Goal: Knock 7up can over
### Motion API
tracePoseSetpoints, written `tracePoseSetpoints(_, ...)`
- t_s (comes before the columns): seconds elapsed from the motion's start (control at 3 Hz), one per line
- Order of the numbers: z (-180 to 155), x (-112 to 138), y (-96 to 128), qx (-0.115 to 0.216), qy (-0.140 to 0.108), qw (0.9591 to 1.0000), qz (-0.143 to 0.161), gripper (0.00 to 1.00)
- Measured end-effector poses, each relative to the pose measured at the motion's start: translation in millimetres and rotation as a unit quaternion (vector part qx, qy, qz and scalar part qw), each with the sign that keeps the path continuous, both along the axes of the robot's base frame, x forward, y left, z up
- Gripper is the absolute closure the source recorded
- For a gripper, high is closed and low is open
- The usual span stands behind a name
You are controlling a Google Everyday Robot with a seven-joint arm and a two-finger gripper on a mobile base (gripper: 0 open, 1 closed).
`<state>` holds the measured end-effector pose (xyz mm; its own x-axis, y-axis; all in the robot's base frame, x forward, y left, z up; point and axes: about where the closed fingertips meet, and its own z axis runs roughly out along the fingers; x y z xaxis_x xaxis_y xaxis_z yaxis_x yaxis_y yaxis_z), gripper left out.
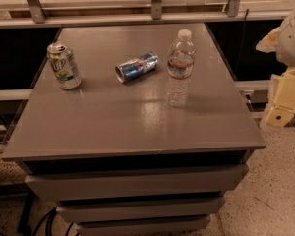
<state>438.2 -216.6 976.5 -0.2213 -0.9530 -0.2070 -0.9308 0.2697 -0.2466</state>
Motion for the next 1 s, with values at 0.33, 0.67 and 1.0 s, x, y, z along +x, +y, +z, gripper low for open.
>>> tracePoseSetpoints(0.33, 0, 0, 0, 0.000, 0.000, 1.0000, 0.000, 0.00)
tracePoseSetpoints(0.67, 3, 0, 3, 0.000, -0.005, 1.0000, 0.006, 0.00)
tracePoseSetpoints(1.0, 9, -1, 18, 0.001, -0.010, 0.9994, 0.033, 0.00)
